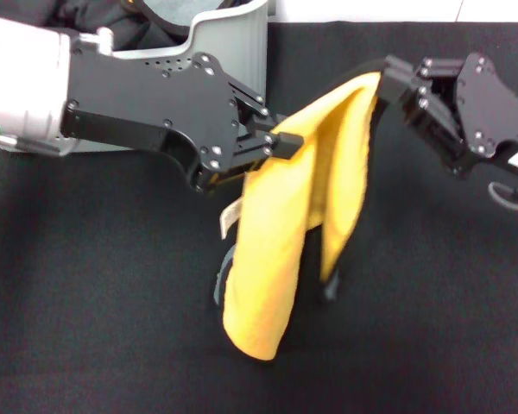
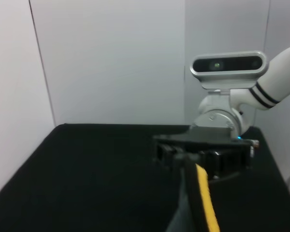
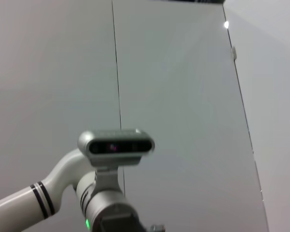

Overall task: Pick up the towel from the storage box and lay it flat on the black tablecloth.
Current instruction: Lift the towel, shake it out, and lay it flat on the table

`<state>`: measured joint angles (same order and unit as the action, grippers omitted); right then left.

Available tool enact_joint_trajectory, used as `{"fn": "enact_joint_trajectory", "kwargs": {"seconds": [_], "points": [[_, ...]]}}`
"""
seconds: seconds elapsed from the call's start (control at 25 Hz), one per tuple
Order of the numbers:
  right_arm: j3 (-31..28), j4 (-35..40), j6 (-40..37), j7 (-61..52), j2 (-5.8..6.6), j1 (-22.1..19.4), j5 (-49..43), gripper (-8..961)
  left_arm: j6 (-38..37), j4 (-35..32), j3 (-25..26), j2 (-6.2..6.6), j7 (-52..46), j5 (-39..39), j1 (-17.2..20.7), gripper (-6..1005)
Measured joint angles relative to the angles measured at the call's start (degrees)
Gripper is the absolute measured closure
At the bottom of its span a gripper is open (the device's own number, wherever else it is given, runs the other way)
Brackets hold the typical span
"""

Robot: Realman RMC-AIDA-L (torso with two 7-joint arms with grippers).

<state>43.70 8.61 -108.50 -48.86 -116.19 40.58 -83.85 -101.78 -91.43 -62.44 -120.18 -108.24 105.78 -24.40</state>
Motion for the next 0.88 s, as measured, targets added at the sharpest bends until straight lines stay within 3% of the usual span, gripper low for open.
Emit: {"fn": "enact_joint_trajectory", "kwargs": {"seconds": [0.48,0.88], "points": [[0.4,13.2,0.4,-6.6,0.19,0.0,2.3,943,2.5,17.3,-2.2,-0.01,9.4,-4.5,-1.3,914],[0.6,17.7,-0.4,-8.9,0.14,0.3,3.6,943,4.9,26.9,-4.2,-0.02,15.6,-6.4,-3.1,910]]}}
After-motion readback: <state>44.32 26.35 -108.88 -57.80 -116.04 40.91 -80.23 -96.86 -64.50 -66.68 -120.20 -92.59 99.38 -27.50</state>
